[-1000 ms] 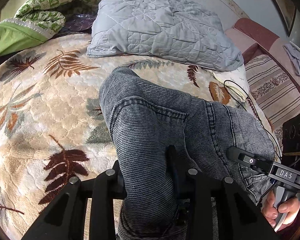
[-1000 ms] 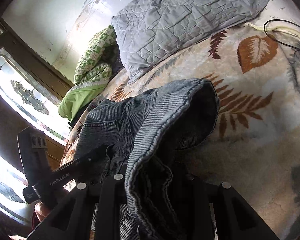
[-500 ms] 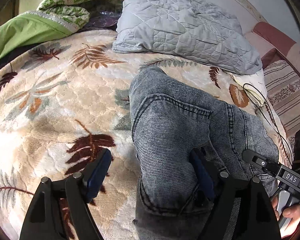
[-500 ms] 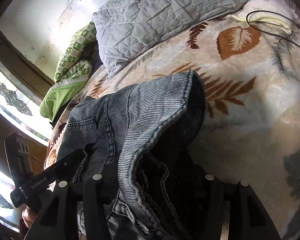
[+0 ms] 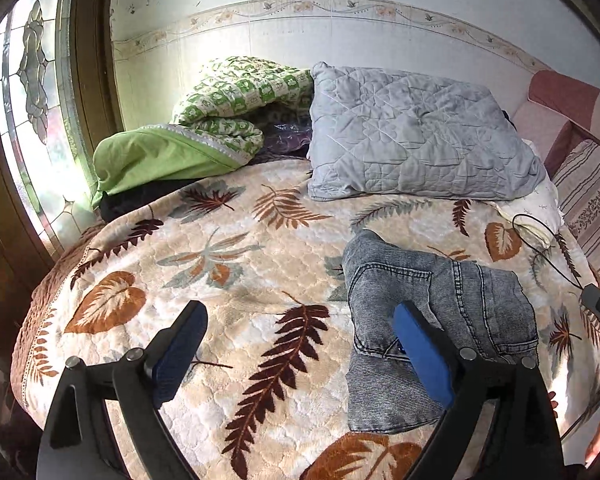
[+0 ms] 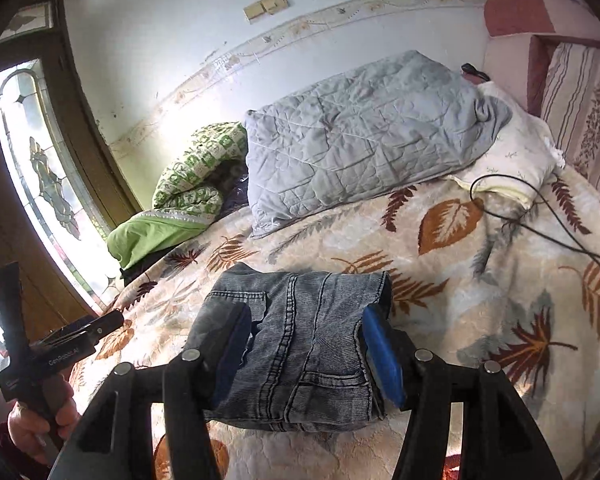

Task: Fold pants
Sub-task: 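Lay the folded jeans down and open the right gripper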

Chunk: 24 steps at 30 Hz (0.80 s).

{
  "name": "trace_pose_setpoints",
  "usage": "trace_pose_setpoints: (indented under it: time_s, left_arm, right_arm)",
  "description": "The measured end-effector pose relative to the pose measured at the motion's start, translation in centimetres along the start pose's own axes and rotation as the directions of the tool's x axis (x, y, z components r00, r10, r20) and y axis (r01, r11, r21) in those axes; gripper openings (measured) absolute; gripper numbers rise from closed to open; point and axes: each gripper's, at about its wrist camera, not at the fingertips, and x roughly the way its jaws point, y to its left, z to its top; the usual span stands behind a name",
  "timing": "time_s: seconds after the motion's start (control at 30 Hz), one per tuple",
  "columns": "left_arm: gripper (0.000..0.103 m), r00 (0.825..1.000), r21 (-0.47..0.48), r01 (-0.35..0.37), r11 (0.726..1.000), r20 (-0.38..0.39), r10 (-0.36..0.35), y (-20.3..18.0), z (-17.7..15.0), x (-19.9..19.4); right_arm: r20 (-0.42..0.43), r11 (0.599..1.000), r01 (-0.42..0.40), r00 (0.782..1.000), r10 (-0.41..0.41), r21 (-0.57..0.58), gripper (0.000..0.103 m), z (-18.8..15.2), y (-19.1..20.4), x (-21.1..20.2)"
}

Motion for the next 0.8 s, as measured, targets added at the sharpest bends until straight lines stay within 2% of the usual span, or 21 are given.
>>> trace_pose_setpoints:
  time_s: [0.3,0.5,0.8]
  left_arm:
    - [0.097,0.995,0.016,-0.067,0.998,0.071,0.066,-0.3,0.1,-5.0]
    - [0.097,0.991,0.024,-0.066,0.998,0.114,0.063,-0.8,0.3,-7.5]
    - [0.097,0.987,0.034,-0.061,0.998,0.151,0.055,-1.6,0.6,-9.5]
  right_arm:
    - [0.048,0.993,0.013,0.999,-0.007,-0.114,0.063,0.4,4.6,-4.8]
    - [0.082,0.984,0.026,0.997,-0.012,-0.175,0.064,0.5,6.8,-6.5]
    - [0.106,0.975,0.047,0.994,-0.024,-0.217,0.065,0.3,8.0,-7.2]
